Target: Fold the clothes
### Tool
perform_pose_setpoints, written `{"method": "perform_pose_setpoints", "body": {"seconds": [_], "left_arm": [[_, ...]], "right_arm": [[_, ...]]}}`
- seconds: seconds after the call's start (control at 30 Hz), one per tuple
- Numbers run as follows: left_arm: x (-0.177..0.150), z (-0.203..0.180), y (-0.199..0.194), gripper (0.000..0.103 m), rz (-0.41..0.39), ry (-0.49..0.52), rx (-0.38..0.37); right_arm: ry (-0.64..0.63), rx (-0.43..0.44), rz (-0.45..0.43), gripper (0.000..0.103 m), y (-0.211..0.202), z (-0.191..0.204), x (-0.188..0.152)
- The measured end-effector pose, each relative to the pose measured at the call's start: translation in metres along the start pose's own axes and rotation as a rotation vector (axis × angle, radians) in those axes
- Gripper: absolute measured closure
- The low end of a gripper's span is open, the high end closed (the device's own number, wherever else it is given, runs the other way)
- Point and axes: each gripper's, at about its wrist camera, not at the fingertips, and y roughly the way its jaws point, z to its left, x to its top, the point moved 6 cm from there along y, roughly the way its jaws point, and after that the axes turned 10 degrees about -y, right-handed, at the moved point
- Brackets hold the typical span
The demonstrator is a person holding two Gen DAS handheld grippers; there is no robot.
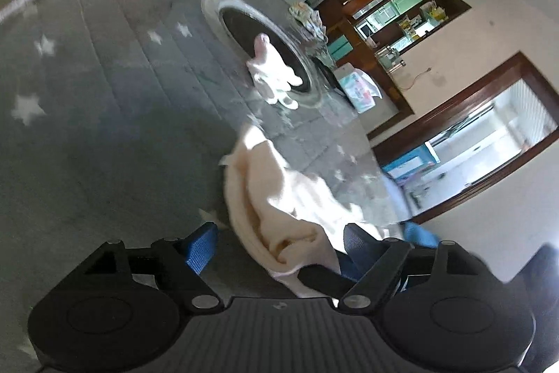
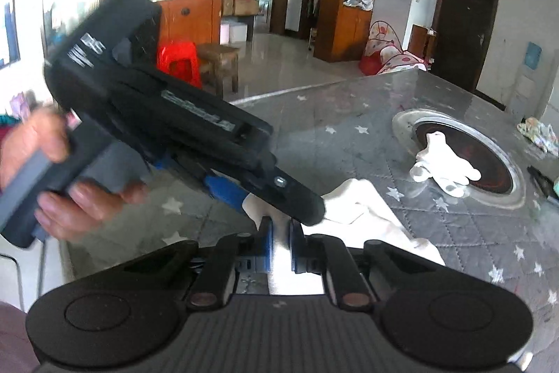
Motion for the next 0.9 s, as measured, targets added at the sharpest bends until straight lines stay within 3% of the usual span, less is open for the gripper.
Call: {"method": "perform_pose_setpoints", "body": {"seconds": [0.13,0.23,0.37,0.47,0.67,0.9], "left_arm": [[-0.003,-0.001,0.013,0.024,0.031,-0.068,-0.033],[-0.008,0.001,0.023,0.038,0.063,-0.112,-0.051],[-0.015,0.005,0.03,0.065,0.076,-0.132,-0.033],[-0.018,0.006,0.032,0.076,0.072,-0.123,-0.011],[-0.021,0.002,0.032,0.077,0.061,-0.077,0.021],[-0.024,-0.003,0.03,0.074,0.047,-0.011,0.048]], "right_arm": [[0.016,0.024,-0.021,0.095,-0.008,0.004,-0.003],[0.018,0.047,-0.041,0.095,-0.014,0.009,-0.004],[0.028,0.069,-0.046,0.095,-0.018,0.011,-0.009],[0.039,0.077,-0.041,0.092,-0.019,0.01,-0.015],[0.093,0.041,-0.049,0.087,-0.04,-0.004,-0.031],[0.286,-0.185,0.023,0.083,-0.073,-0.068,-0.088]]}}
